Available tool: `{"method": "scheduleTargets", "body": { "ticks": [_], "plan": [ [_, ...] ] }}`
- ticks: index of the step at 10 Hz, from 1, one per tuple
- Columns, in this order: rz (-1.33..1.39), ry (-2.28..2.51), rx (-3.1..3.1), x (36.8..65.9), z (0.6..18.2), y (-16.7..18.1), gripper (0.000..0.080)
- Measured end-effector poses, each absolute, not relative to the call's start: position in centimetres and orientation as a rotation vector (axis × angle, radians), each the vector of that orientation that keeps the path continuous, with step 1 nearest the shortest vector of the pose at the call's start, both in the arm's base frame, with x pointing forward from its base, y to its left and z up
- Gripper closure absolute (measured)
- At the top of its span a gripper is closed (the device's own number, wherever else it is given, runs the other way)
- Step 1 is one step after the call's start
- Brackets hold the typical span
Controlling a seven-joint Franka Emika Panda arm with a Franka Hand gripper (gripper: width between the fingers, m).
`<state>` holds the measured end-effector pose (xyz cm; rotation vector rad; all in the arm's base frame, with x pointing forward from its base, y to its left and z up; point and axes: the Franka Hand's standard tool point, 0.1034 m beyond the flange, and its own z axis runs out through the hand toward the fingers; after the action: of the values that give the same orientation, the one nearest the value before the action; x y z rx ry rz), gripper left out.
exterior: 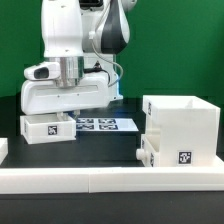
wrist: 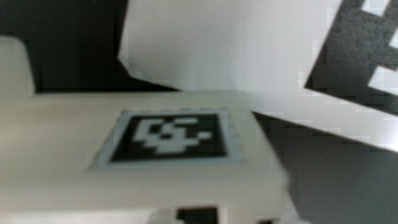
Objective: Assemble drawer
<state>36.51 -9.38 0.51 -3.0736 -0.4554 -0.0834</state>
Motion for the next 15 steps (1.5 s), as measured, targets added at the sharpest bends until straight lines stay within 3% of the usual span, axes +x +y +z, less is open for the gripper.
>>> {"method": "scheduleTargets", "body": {
  "ticks": [3, 5, 10, 13, 15],
  "plan": [
    [-0.093, -0.479, -3.07, 36.9, 0.7, -8.4, 0.0759],
    [-0.135, -0.571, -3.064, 38.7, 2.1, -5.6, 0.0759],
    [-0.094, -0.767, -2.985, 44.4, 4.4, -2.4, 0.0758],
    [-0.099, -0.834, -2.971, 44.1, 4.1, -2.6, 0.0758],
    [-0.072, -1.185, -2.848, 43.7, 3.4, -3.4, 0.0758]
  ]
}}
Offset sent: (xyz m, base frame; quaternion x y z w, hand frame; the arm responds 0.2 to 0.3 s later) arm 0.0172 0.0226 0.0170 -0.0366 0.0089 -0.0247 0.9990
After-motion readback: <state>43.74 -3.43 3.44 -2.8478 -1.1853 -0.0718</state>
